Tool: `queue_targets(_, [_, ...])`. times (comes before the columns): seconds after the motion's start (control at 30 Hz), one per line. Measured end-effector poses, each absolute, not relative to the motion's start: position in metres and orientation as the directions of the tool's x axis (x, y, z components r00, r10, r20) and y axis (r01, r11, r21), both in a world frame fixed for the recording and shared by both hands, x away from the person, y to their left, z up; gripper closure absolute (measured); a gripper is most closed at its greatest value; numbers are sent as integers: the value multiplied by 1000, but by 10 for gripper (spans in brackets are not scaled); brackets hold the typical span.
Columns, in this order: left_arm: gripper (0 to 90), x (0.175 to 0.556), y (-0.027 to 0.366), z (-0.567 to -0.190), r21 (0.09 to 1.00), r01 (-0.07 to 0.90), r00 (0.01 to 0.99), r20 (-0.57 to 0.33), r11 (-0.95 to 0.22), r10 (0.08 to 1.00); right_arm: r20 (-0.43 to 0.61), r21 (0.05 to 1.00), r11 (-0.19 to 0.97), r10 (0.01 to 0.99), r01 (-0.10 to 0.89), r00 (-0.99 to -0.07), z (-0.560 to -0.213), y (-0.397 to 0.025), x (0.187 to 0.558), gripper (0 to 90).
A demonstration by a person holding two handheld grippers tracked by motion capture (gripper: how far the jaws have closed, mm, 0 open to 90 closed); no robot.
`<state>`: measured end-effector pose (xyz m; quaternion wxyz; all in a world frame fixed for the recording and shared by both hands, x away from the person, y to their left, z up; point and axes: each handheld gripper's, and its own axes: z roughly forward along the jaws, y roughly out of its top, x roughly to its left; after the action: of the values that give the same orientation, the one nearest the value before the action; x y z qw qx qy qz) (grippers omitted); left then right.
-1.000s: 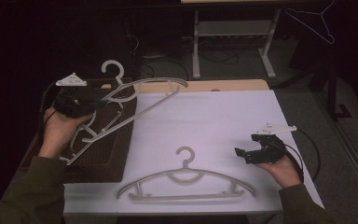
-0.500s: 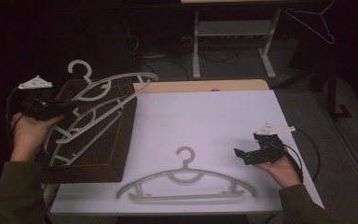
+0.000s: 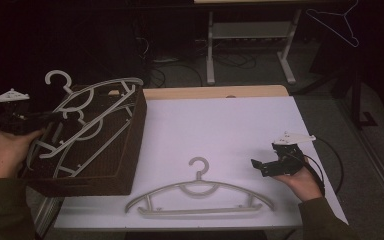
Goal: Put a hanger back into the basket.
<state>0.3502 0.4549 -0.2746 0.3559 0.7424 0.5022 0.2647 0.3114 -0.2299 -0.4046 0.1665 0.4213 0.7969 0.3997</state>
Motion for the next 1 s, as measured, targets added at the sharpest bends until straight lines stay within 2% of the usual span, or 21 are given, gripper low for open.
queue_targets(0.3, [823,353,462,-291,764,595,327,52,-248,944,67,776,328,806,539,-588,-405,-230,312,11])
queue_targets(0.63, [823,368,443,-315,707,639,341,92,-302,936,66,776,329,806,538,-588,-405,-230,312,11])
queue_targets(1.0, [817,371,446,-335,651,705,327,54,-282,943,66,776,329,806,538,-588,-405,-230,312,11])
